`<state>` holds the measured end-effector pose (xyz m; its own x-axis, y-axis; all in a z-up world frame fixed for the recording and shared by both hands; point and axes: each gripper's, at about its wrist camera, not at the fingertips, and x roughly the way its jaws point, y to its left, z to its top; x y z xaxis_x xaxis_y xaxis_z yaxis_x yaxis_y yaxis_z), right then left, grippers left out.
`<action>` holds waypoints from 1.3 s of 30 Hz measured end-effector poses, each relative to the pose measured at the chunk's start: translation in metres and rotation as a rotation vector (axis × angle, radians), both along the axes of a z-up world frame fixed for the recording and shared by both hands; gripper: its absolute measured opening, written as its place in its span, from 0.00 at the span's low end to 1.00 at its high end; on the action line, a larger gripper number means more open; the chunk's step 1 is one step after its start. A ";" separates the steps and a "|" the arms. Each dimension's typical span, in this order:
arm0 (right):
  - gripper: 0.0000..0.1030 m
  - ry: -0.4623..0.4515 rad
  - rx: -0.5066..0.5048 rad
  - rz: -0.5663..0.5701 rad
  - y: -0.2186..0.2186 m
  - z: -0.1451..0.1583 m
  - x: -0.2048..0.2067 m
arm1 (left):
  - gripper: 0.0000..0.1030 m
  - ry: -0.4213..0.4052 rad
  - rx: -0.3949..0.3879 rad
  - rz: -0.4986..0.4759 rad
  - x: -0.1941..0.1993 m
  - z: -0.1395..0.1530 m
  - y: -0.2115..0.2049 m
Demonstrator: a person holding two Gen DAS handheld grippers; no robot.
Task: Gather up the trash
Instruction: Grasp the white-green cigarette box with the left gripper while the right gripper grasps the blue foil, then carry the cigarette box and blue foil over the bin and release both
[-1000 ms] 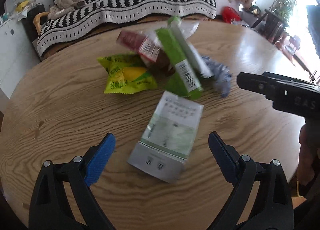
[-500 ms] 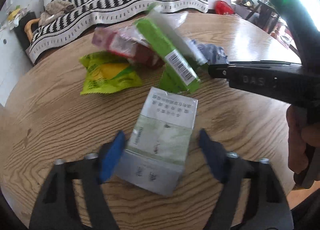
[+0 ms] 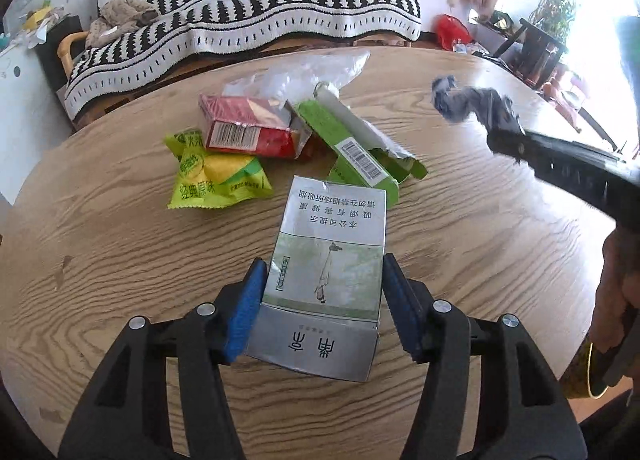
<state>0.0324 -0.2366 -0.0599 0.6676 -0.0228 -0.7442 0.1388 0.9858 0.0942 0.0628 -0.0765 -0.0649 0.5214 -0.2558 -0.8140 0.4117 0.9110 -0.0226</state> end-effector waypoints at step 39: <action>0.20 0.084 0.058 -0.711 -0.312 0.010 -0.536 | 0.56 0.191 -0.096 -0.680 -0.312 0.028 -0.392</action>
